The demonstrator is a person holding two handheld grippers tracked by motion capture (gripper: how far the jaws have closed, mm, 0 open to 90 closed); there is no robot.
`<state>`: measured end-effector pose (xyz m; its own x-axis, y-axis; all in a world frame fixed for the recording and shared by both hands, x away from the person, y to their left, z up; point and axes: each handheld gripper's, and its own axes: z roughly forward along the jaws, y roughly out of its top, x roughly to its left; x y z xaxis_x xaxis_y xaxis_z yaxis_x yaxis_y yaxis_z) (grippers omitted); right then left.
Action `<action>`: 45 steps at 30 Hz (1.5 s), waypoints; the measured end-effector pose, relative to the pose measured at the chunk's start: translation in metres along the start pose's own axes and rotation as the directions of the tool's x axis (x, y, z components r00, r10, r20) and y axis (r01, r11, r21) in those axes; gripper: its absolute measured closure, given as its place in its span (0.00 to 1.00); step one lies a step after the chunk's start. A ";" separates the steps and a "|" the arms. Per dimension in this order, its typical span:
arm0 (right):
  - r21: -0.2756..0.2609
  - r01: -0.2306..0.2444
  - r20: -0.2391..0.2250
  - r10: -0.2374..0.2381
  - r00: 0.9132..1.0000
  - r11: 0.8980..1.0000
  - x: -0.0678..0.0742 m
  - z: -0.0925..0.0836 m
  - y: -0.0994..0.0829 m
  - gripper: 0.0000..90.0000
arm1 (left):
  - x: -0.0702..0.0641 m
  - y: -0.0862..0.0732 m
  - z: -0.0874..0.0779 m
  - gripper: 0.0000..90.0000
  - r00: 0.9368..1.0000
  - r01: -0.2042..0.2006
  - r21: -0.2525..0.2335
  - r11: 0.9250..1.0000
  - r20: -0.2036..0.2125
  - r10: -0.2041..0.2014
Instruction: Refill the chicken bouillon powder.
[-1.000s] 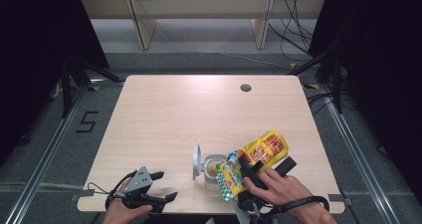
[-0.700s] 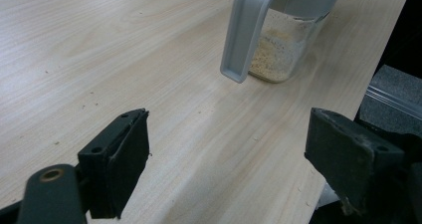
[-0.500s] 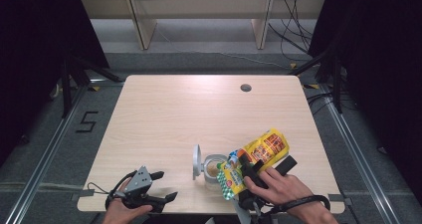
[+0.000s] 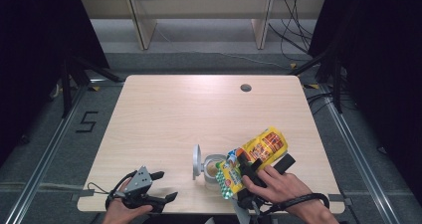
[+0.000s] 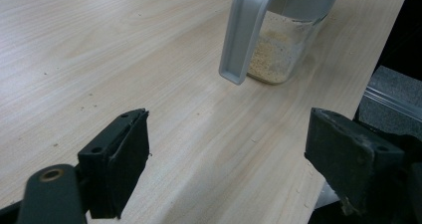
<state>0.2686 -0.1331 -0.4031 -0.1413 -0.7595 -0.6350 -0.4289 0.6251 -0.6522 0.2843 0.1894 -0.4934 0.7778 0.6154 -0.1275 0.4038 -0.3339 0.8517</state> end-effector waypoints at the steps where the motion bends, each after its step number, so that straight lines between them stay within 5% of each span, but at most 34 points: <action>1: 0.002 0.000 -0.003 0.000 1.000 1.000 0.000 0.000 -0.001 0.77 | 0.002 0.000 -0.001 0.19 1.000 -0.026 0.026 0.999 -0.009 0.027; 3: 0.003 0.000 -0.003 0.000 1.000 1.000 0.000 0.000 -0.001 0.77 | 0.000 0.000 0.000 0.19 1.000 0.003 0.001 1.000 0.001 -0.003; 5: -0.002 0.003 -0.001 -0.003 1.000 1.000 0.001 0.000 -0.002 0.77 | 0.002 0.000 -0.001 0.19 1.000 -0.027 0.027 0.999 -0.010 0.027; 7: 0.003 -0.001 -0.005 0.001 1.000 1.000 0.001 0.000 -0.001 0.77 | 0.000 0.000 0.000 0.19 1.000 0.000 0.001 1.000 -0.002 0.000; 23: -0.012 0.013 -0.018 -0.014 1.000 1.000 0.001 -0.001 -0.003 0.78 | 0.002 0.000 0.001 0.19 1.000 0.001 0.012 1.000 -0.003 -0.001; 24: -0.013 0.014 -0.018 -0.015 1.000 1.000 0.001 -0.001 -0.003 0.78 | 0.004 0.000 0.000 0.19 1.000 -0.026 0.037 0.999 -0.011 0.027; 27: -0.021 0.029 -0.018 -0.029 0.999 0.999 -0.001 0.000 -0.004 0.78 | 0.001 0.000 0.001 0.19 1.000 -0.005 0.010 1.000 -0.001 0.005; 45: -0.017 0.029 -0.019 -0.029 0.999 0.999 -0.005 0.001 -0.004 0.78 | 0.002 0.000 0.000 0.19 1.000 -0.019 0.025 1.000 0.000 0.019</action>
<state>0.2717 -0.1321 -0.3973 -0.1454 -0.7807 -0.6077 -0.4477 0.5997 -0.6633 0.2857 0.1906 -0.4935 0.7855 0.6087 -0.1117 0.4009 -0.3630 0.8411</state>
